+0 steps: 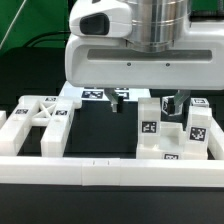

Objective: Assemble chair

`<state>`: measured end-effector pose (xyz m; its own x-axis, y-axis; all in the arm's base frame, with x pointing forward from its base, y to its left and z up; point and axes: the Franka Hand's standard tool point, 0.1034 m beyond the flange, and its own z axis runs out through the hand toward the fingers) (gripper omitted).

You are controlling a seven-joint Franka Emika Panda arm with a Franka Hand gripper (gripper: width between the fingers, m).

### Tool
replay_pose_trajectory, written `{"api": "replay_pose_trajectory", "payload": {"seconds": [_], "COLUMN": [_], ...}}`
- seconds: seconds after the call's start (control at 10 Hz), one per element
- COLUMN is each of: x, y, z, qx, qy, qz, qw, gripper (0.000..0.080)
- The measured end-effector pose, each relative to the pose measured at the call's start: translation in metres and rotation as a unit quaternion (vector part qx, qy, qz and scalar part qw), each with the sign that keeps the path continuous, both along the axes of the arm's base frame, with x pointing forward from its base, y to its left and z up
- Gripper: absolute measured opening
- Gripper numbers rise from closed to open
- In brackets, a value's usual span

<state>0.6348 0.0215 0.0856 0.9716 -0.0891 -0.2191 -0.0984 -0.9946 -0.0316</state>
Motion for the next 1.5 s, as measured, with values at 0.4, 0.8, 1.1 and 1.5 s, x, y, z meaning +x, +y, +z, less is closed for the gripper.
{"api": "replay_pose_trajectory", "payload": {"seconds": [0.4,0.8,1.1,1.5], "x": [0.0004,-0.0002,-0.0037,-0.0052], "y": [0.0071,0.0066,0.009,0.0106], "z": [-0.0005,-0.0007,-0.0005,-0.0005], "qx": [-0.002,-0.02,-0.046,-0.063], "qy": [-0.001,-0.003,-0.033,-0.036], "qz": [0.001,-0.08,-0.26,-0.43], "qw": [1.0,0.997,0.964,0.9], "gripper": [0.0288,0.0288,0.0288,0.0288]}}
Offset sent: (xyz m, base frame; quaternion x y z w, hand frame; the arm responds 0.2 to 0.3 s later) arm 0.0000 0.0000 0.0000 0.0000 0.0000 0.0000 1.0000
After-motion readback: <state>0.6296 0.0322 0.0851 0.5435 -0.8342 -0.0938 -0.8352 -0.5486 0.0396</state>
